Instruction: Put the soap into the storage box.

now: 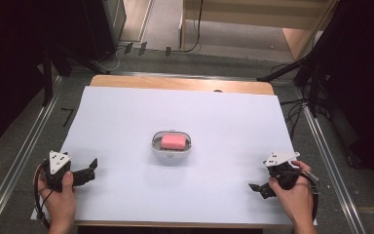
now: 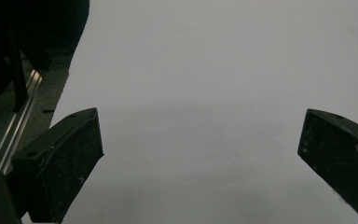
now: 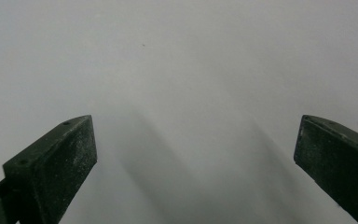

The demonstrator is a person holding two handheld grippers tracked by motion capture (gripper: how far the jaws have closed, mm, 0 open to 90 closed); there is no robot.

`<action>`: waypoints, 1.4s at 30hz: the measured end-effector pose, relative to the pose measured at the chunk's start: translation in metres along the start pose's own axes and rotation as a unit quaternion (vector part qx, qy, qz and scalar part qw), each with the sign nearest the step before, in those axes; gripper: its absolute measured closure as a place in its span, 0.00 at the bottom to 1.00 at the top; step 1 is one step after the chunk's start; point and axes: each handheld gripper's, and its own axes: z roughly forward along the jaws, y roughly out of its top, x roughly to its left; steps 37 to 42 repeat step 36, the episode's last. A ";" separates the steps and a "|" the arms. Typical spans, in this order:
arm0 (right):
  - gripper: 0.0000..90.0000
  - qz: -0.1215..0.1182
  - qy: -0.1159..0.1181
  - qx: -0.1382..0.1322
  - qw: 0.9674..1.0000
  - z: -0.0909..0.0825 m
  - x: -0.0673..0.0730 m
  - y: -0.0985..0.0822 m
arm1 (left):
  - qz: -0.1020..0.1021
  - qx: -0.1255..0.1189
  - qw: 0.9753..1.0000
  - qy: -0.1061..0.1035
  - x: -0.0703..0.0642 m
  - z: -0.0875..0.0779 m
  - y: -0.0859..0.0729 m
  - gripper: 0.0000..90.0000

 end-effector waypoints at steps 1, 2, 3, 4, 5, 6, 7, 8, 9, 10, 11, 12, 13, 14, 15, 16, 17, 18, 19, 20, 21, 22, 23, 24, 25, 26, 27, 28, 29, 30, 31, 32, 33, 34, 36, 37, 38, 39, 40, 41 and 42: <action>0.00 0.000 -0.006 -0.002 1.000 0.000 0.000 -0.003 | 0.001 0.000 1.000 0.000 0.000 0.000 0.000 0.00; 0.00 0.006 -0.015 0.001 1.000 -0.001 0.000 -0.007 | 0.000 -0.001 1.000 0.000 0.000 0.000 0.000 0.00; 0.00 0.014 -0.004 0.000 1.000 -0.001 -0.001 -0.010 | 0.000 -0.001 1.000 -0.001 0.000 0.000 0.000 0.00; 0.00 0.018 0.004 -0.006 1.000 0.000 -0.002 -0.014 | 0.000 0.000 1.000 -0.001 0.000 0.000 0.000 0.00; 0.00 0.025 0.003 -0.010 1.000 -0.001 -0.002 -0.017 | 0.000 0.000 1.000 0.000 -0.001 0.000 0.000 0.00; 0.00 0.030 0.003 -0.017 0.999 -0.001 -0.003 -0.020 | 0.001 -0.001 1.000 0.000 -0.001 0.000 0.000 0.00; 0.00 0.034 0.006 -0.028 0.999 -0.002 -0.004 -0.023 | 0.001 -0.001 1.000 0.000 -0.001 0.000 0.000 0.00; 0.00 0.038 0.010 -0.040 0.998 -0.003 -0.004 -0.027 | 0.001 -0.001 1.000 0.001 -0.001 0.000 0.000 0.00; 0.00 0.043 0.012 -0.051 0.998 -0.005 -0.005 -0.030 | 0.002 -0.001 1.000 0.001 -0.001 0.000 0.000 0.00; 0.00 0.048 0.011 -0.058 0.997 -0.007 -0.006 -0.032 | 0.002 -0.001 1.000 0.001 -0.001 0.000 0.000 0.00; 0.00 0.052 0.016 -0.067 0.996 -0.009 -0.006 -0.035 | 0.002 -0.001 1.000 0.001 -0.001 0.000 0.000 0.00; 0.00 0.059 0.015 -0.079 0.995 -0.011 -0.007 -0.039 | 0.002 0.000 1.000 0.001 -0.001 0.000 0.000 0.00; 0.00 0.065 0.017 -0.083 0.994 -0.012 -0.008 -0.042 | 0.002 0.000 1.000 0.001 -0.001 0.000 0.000 0.00; 0.00 0.069 0.019 -0.091 0.993 -0.012 -0.009 -0.045 | 0.002 0.000 1.000 0.001 -0.001 0.000 0.000 0.00; 0.00 0.076 0.021 -0.099 0.992 -0.013 -0.009 -0.049 | 0.002 0.000 1.000 0.001 -0.001 0.000 0.000 0.00; 0.00 0.079 0.020 -0.100 0.992 -0.013 -0.009 -0.051 | 0.001 0.000 1.000 0.001 -0.001 0.000 0.000 0.00; 0.00 0.079 0.021 -0.104 0.991 -0.013 -0.010 -0.053 | 0.001 0.000 1.000 0.000 -0.001 0.000 0.000 0.00; 0.00 0.085 0.021 -0.108 0.990 -0.013 -0.010 -0.055 | 0.001 0.000 1.000 0.000 -0.001 0.000 0.000 0.00; 0.00 0.084 0.022 -0.113 0.990 -0.014 -0.010 -0.056 | 0.002 0.001 1.000 0.000 -0.001 0.000 0.000 0.00; 0.00 0.085 0.022 -0.118 0.989 -0.014 -0.010 -0.058 | 0.001 0.001 1.000 0.000 -0.001 0.000 0.000 0.00; 0.00 0.088 0.017 -0.121 0.989 -0.014 -0.010 -0.059 | 0.001 0.002 1.000 0.001 0.000 0.000 0.000 0.00; 0.00 0.090 0.011 -0.125 0.988 -0.014 -0.009 -0.059 | 0.000 0.002 1.000 0.000 0.000 0.000 0.000 0.00; 0.00 0.089 0.003 -0.130 0.987 -0.015 -0.009 -0.060 | -0.002 0.004 1.000 0.000 0.000 0.000 0.000 0.00; 0.00 0.095 -0.004 -0.134 0.986 -0.016 -0.009 -0.061 | -0.003 0.004 1.000 -0.001 0.000 0.001 0.000 0.00; 0.00 0.097 -0.012 -0.138 0.986 -0.016 -0.009 -0.061 | -0.004 0.005 1.000 -0.001 0.000 0.001 0.000 0.00; 0.00 0.100 -0.020 -0.141 0.985 -0.016 -0.008 -0.062 | -0.006 0.004 1.000 -0.003 0.001 0.001 0.000 0.00; 0.01 0.099 -0.029 -0.143 0.984 -0.016 -0.007 -0.062 | -0.006 0.005 1.000 -0.003 0.001 0.001 0.000 0.00; 0.01 0.098 -0.037 -0.146 0.984 -0.017 -0.006 -0.063 | -0.006 0.006 1.000 -0.003 0.001 0.001 0.001 0.00; 0.02 0.096 -0.043 -0.153 0.983 -0.017 -0.005 -0.063 | -0.006 0.005 1.000 -0.003 0.001 0.001 0.000 0.00; 0.02 0.099 -0.042 -0.157 0.982 -0.019 -0.005 -0.064 | -0.006 0.004 1.000 -0.003 0.001 0.001 0.000 0.00; 0.03 0.099 -0.040 -0.166 0.980 -0.019 -0.005 -0.065 | -0.005 0.005 1.000 -0.003 0.001 0.001 0.000 0.00; 0.06 0.103 -0.037 -0.172 0.979 -0.021 -0.006 -0.066 | -0.005 0.004 1.000 -0.002 0.001 0.001 0.000 0.00; 0.08 0.103 -0.034 -0.180 0.978 -0.022 -0.007 -0.068 | -0.006 0.004 1.000 -0.003 0.001 0.001 0.000 0.00; 0.08 0.106 -0.034 -0.182 0.977 -0.022 -0.007 -0.068 | -0.006 0.005 1.000 -0.002 0.001 0.001 0.001 0.00; 0.08 0.105 -0.030 -0.183 0.977 -0.022 -0.007 -0.068 | -0.007 0.007 1.000 0.000 0.001 0.002 0.001 0.00; 0.08 0.105 -0.030 -0.183 0.977 -0.022 -0.007 -0.068 | -0.007 0.007 1.000 0.000 0.001 0.002 0.001 0.00; 0.08 0.105 -0.030 -0.183 0.977 -0.022 -0.007 -0.068 | -0.007 0.007 1.000 0.000 0.001 0.002 0.001 0.00; 0.08 0.105 -0.030 -0.183 0.977 -0.022 -0.007 -0.068 | -0.007 0.007 1.000 0.000 0.001 0.002 0.001 0.00; 0.08 0.105 -0.030 -0.183 0.977 -0.022 -0.007 -0.068 | -0.007 0.007 1.000 0.000 0.001 0.002 0.001 0.00; 0.08 0.105 -0.030 -0.183 0.977 -0.022 -0.007 -0.068 | -0.007 0.007 1.000 0.000 0.001 0.002 0.001 0.00; 0.08 0.105 -0.030 -0.183 0.977 -0.022 -0.007 -0.068 | -0.007 0.007 1.000 0.000 0.001 0.002 0.001 0.00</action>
